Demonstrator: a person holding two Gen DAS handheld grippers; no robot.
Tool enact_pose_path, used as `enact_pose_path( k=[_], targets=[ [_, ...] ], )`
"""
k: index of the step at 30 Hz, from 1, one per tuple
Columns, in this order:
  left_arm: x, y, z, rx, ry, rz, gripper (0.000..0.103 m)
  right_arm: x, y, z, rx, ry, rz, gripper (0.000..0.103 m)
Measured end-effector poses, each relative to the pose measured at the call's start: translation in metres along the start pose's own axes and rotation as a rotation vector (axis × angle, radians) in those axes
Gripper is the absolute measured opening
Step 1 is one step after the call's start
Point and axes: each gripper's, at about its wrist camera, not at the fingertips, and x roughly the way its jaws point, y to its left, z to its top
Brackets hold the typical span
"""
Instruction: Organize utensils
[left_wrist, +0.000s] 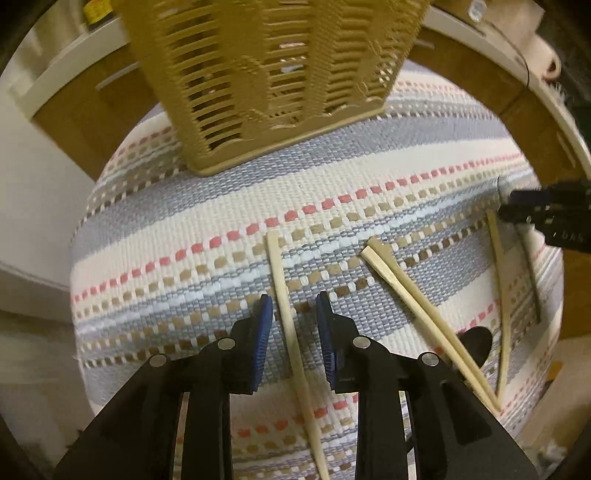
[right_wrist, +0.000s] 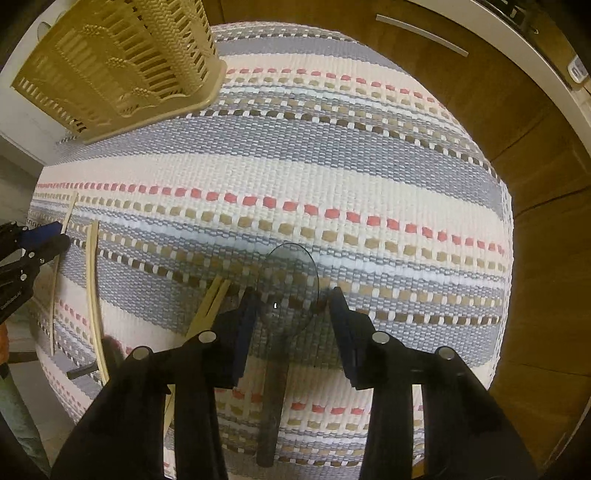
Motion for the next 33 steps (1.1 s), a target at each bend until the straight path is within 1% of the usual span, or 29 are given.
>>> enact_pose_path(
  k=[1, 2, 3, 4, 5, 7, 9, 12, 15, 17, 18, 19, 21, 22, 23, 24, 25, 26, 27, 29, 33],
  targets=[
    [0.001, -0.004, 0.002, 0.021, 0.011, 0.021, 0.021, 0.001, 0.002, 0.003, -0.006, 0.003, -0.005, 0.037],
    [0.002, -0.008, 0.005, 0.031, 0.016, 0.034, 0.021, 0.000, 0.004, 0.004, -0.017, 0.003, -0.008, 0.033],
    [0.002, -0.010, 0.006, 0.039, 0.020, 0.043, 0.017, 0.000, 0.005, 0.005, -0.025, 0.004, -0.011, 0.030],
    [0.003, -0.013, 0.007, 0.042, 0.021, 0.043, 0.008, 0.001, 0.007, 0.004, -0.028, 0.004, -0.014, 0.030],
    [0.003, -0.016, 0.008, 0.043, 0.017, 0.056, 0.005, 0.000, 0.008, 0.005, -0.033, 0.001, -0.017, 0.030],
    [0.004, -0.023, 0.010, 0.042, 0.003, 0.070, 0.004, 0.001, 0.015, 0.005, -0.054, -0.016, -0.028, 0.030],
    [0.003, -0.024, 0.008, 0.030, -0.017, 0.056, 0.004, -0.002, 0.019, -0.002, -0.061, -0.032, -0.029, 0.030],
    [-0.010, -0.021, 0.003, 0.002, -0.090, 0.023, 0.004, -0.017, 0.022, -0.011, -0.073, -0.084, -0.015, 0.029],
    [-0.035, -0.019, 0.000, -0.030, -0.188, -0.018, 0.004, -0.041, 0.023, -0.018, -0.088, -0.162, -0.004, 0.029],
    [-0.059, -0.020, -0.005, -0.043, -0.280, -0.037, 0.004, -0.063, 0.026, -0.025, -0.103, -0.234, 0.005, 0.029],
    [-0.067, -0.020, -0.006, -0.047, -0.311, -0.041, 0.004, -0.071, 0.025, -0.028, -0.110, -0.259, 0.008, 0.029],
    [-0.083, -0.020, -0.009, -0.054, -0.363, -0.053, 0.004, -0.084, 0.027, -0.033, -0.121, -0.300, 0.013, 0.029],
    [-0.105, -0.018, -0.013, -0.060, -0.430, -0.064, 0.004, -0.105, 0.021, -0.038, -0.129, -0.358, 0.026, 0.029],
    [-0.119, -0.020, -0.015, -0.061, -0.478, -0.065, 0.004, -0.114, 0.019, -0.039, -0.130, -0.381, 0.035, 0.029],
    [-0.134, -0.020, -0.017, -0.063, -0.527, -0.065, 0.004, -0.129, 0.019, -0.041, -0.130, -0.426, 0.052, 0.029],
    [-0.146, -0.014, -0.019, -0.066, -0.560, -0.068, 0.004, -0.137, 0.020, -0.042, -0.131, -0.454, 0.058, 0.029],
    [-0.163, -0.012, -0.020, -0.076, -0.618, -0.076, 0.004, -0.146, 0.022, -0.042, -0.132, -0.488, 0.061, 0.029],
    [-0.175, -0.009, -0.019, -0.085, -0.654, -0.082, 0.004, -0.162, 0.024, -0.042, -0.134, -0.540, 0.066, 0.029],
    [-0.186, -0.007, -0.017, -0.092, -0.683, -0.086, 0.004, -0.173, 0.025, -0.042, -0.132, -0.573, 0.068, 0.029],
    [-0.210, -0.007, -0.017, -0.110, -0.768, -0.091, 0.004, -0.191, 0.029, -0.038, -0.130, -0.637, 0.078, 0.029],
    [-0.243, -0.005, -0.009, -0.130, -0.893, -0.079, 0.004, -0.225, 0.039, -0.021, -0.131, -0.772, 0.086, 0.029]
  ],
)
